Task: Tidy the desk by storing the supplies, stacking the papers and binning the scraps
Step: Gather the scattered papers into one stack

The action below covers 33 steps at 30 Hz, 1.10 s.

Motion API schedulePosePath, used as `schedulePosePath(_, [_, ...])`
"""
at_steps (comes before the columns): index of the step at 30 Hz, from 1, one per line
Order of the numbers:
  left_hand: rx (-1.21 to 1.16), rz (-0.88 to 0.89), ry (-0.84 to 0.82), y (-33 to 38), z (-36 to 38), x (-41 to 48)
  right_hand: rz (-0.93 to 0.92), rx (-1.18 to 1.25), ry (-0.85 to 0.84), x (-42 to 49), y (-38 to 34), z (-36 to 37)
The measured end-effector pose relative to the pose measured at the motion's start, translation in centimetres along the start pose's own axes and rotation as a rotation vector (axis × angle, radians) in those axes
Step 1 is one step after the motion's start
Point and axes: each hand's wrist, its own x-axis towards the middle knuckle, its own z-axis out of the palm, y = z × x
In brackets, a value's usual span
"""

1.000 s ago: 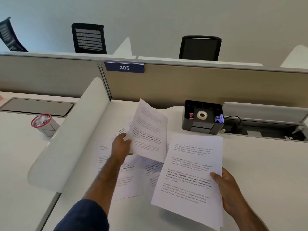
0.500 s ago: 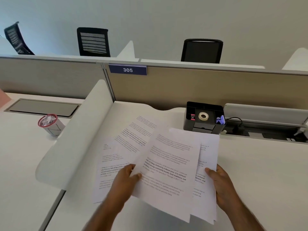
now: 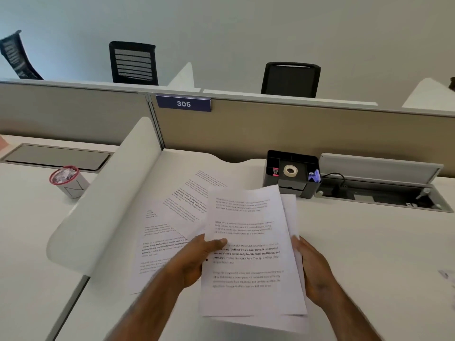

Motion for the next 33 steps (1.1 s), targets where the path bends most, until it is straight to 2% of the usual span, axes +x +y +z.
schedulePosePath(2, [0.061,0.109,0.039,0.1,0.9,0.4,0.017,-0.015,-0.012,-0.3,-0.5,-0.5])
schedulePosePath(5, [0.138,0.273,0.028,0.0,2.4,0.1,-0.125,-0.153,-0.071,-0.8,-1.3,-1.2])
schedulePosePath(8, [0.219,0.342,-0.052,-0.7,3.6,0.1,-0.248,-0.269,-0.025,-1.3,-1.7,-1.6])
schedulePosePath(13, [0.225,0.445,0.016,-2.9,4.5,0.1,-0.352,-0.32,0.029,-2.1,-1.1,-2.8])
schedulePosePath(19, [0.263,0.427,0.03,-4.8,4.7,-0.2,-0.356,-0.342,0.041,-3.2,-1.0,-3.0])
schedulePosePath(24, [0.243,0.444,0.104,-6.2,5.3,-0.4,-0.356,-0.33,0.056,-3.7,-0.9,-3.3])
schedulePosePath(33, [0.21,0.407,0.16,-8.7,5.6,0.2,-0.27,-0.365,0.057,-3.8,1.1,-3.5])
